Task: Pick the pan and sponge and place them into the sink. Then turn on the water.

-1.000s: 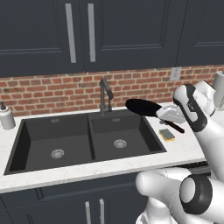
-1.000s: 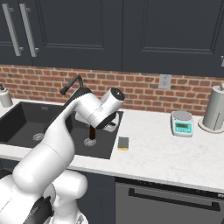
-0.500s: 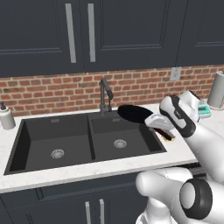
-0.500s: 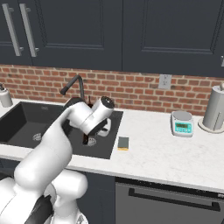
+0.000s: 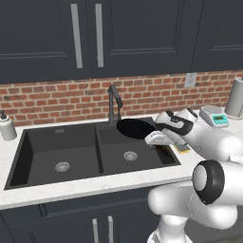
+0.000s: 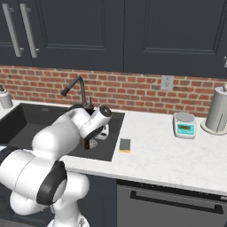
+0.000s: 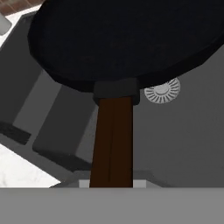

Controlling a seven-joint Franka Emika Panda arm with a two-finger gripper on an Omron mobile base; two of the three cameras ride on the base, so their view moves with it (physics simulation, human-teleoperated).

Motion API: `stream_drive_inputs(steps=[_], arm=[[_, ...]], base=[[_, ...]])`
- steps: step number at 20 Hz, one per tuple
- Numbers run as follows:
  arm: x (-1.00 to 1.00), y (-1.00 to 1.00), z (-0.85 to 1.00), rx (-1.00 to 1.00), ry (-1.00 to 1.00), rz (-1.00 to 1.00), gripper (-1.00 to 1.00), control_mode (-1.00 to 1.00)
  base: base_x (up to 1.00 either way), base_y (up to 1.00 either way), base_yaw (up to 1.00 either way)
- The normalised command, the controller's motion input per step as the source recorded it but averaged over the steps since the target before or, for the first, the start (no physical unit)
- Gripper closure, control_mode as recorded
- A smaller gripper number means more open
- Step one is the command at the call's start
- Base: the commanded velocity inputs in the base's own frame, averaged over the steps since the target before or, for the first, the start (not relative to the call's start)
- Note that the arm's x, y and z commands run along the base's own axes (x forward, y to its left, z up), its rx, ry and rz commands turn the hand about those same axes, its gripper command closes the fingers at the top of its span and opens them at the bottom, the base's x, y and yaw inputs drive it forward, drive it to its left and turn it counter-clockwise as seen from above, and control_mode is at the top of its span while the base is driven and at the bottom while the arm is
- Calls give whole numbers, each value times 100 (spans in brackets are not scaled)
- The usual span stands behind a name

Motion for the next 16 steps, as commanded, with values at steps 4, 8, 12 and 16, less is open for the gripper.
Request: stream_drive_inputs(steps=[4, 8, 12, 16], arm=[[58, 12, -61, -6, 0, 14, 100, -100], [42, 0, -58, -9, 0, 24, 100, -100], [38, 0, -49, -7, 0, 23, 100, -100], [42, 0, -48, -1, -2, 14, 100, -100]], base=[[0, 0, 0], [0, 0, 0], [0, 0, 0], [0, 0, 0]])
